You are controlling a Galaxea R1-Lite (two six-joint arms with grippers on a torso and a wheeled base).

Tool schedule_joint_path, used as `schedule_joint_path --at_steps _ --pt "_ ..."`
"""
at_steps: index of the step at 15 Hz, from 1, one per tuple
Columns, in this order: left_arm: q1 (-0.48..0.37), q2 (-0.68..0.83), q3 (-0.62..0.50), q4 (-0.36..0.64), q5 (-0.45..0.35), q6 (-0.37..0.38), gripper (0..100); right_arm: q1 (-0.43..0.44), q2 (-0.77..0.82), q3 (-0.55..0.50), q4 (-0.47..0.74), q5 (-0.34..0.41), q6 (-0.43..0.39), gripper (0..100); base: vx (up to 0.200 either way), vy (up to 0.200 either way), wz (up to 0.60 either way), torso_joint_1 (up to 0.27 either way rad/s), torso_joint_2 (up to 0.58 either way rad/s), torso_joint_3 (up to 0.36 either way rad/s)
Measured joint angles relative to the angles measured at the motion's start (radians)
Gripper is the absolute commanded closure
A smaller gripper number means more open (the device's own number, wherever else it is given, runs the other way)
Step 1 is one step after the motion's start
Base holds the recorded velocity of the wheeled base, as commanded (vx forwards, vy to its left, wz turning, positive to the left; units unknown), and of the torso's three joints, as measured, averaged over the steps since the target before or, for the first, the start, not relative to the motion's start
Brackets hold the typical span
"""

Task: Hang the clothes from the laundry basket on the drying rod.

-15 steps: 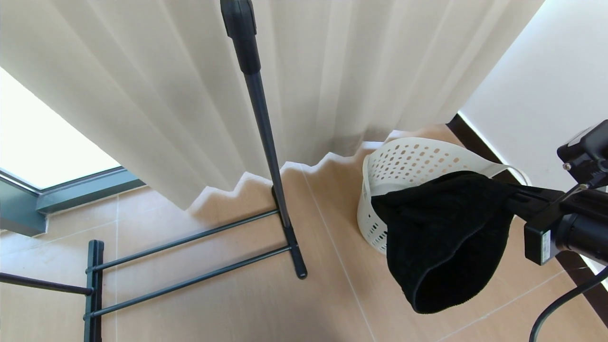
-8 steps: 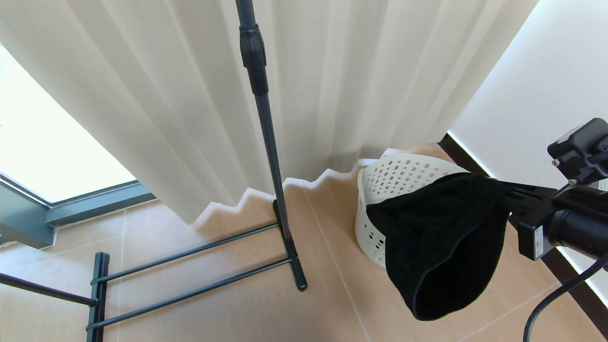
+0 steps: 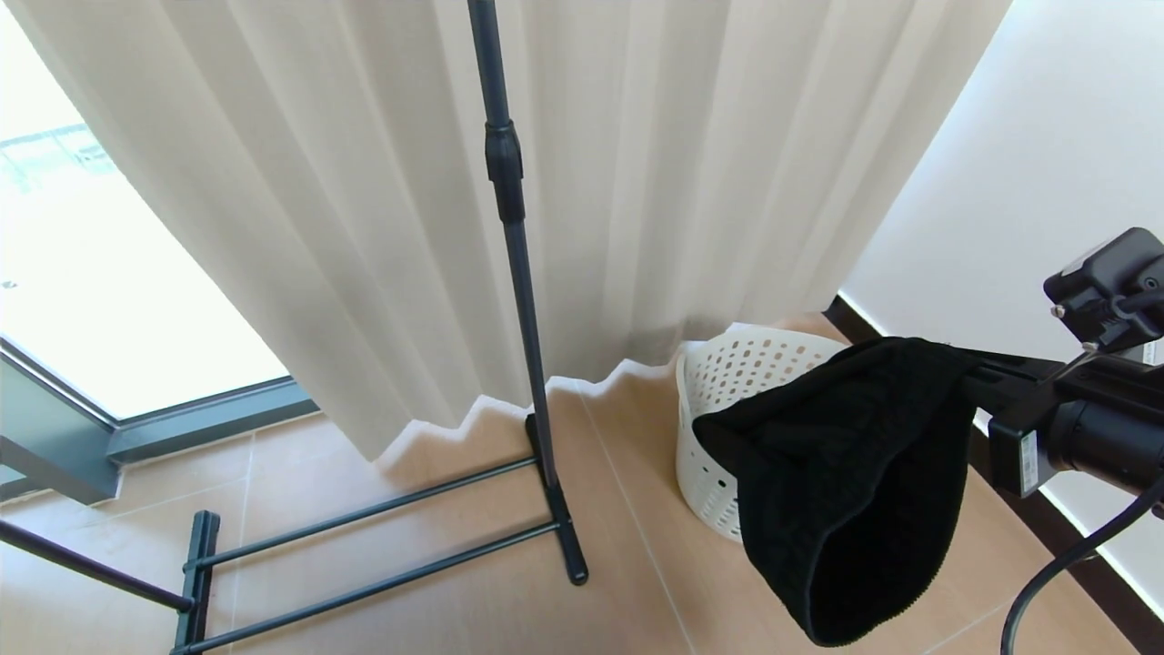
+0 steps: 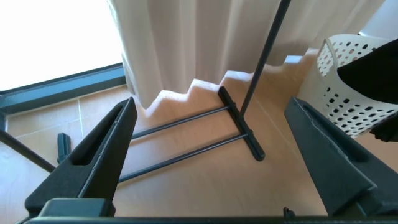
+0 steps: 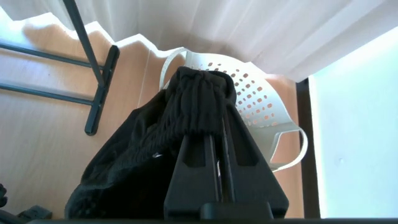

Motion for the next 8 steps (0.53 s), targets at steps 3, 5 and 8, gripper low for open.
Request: schedule_joint_path --at_steps 3,5,8 --pt "0.0 0.0 0.0 -0.002 0.0 0.0 0 -0.001 0.016 -0.005 -0.001 -0.006 0.0 100 0.0 0.0 0.0 0.048 -0.38 -0.15" --pt "0.0 0.0 0.0 -0.001 0.0 0.0 0 -0.003 0.021 -0.007 0.0 -0.006 0.0 100 0.0 0.0 0.0 0.103 -0.45 -0.208" --pt "0.0 0.0 0.0 -0.001 0.0 0.0 0 -0.003 0.022 -0.007 -0.001 -0.007 -0.001 100 0.0 0.0 0.0 0.108 -0.47 -0.159"
